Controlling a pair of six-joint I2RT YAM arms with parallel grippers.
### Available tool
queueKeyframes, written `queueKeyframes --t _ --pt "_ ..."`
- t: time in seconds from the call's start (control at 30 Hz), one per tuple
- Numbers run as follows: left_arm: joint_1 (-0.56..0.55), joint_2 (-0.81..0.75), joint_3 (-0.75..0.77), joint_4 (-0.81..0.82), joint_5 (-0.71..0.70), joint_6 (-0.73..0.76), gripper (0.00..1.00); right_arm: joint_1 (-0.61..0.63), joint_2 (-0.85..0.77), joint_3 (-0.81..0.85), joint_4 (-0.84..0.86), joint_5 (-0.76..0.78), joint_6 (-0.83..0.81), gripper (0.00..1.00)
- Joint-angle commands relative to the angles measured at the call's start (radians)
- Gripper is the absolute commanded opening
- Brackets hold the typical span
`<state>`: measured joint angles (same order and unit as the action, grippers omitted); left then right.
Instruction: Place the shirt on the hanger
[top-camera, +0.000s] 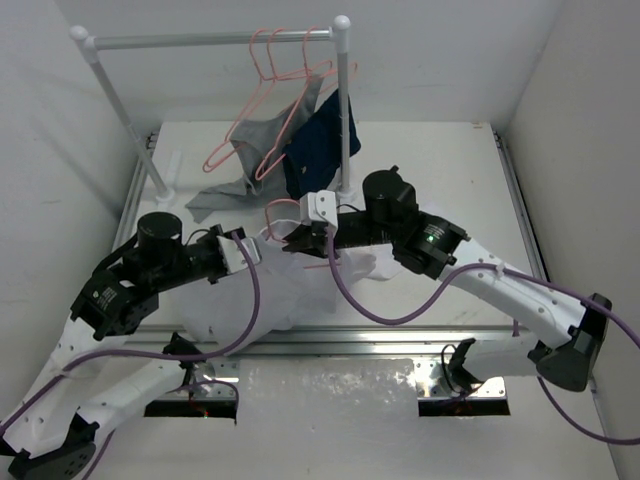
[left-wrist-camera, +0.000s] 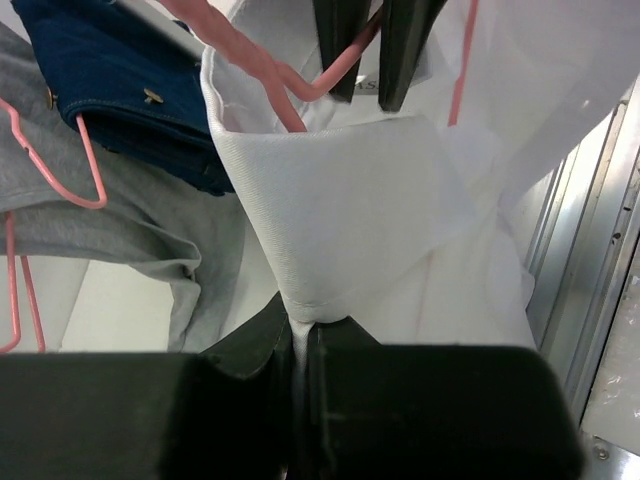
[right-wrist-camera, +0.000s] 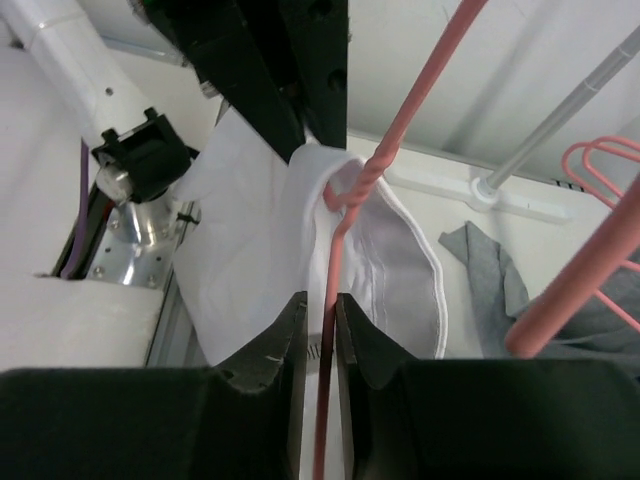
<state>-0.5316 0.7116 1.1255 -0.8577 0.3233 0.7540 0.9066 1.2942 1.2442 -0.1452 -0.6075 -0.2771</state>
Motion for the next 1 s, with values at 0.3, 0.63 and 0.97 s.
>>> queueKeyframes --t 0.3,0.63,0.97 --pt "-0.001 -0.009 0.043 0.057 0.052 -0.005 0.0 -0.034 0.002 -0.009 0.001 -0.067 0.018 0.22" --pt "-0.002 0.003 0.039 0.048 0.091 0.002 0.0 -0.032 0.053 -0.006 0.139 -0.054 0.116 0.05" --pt "-0.001 -0.023 -0.035 0.034 -0.165 0.079 0.06 -0.11 -0.108 -0.159 0.127 -0.043 0.09 0.0"
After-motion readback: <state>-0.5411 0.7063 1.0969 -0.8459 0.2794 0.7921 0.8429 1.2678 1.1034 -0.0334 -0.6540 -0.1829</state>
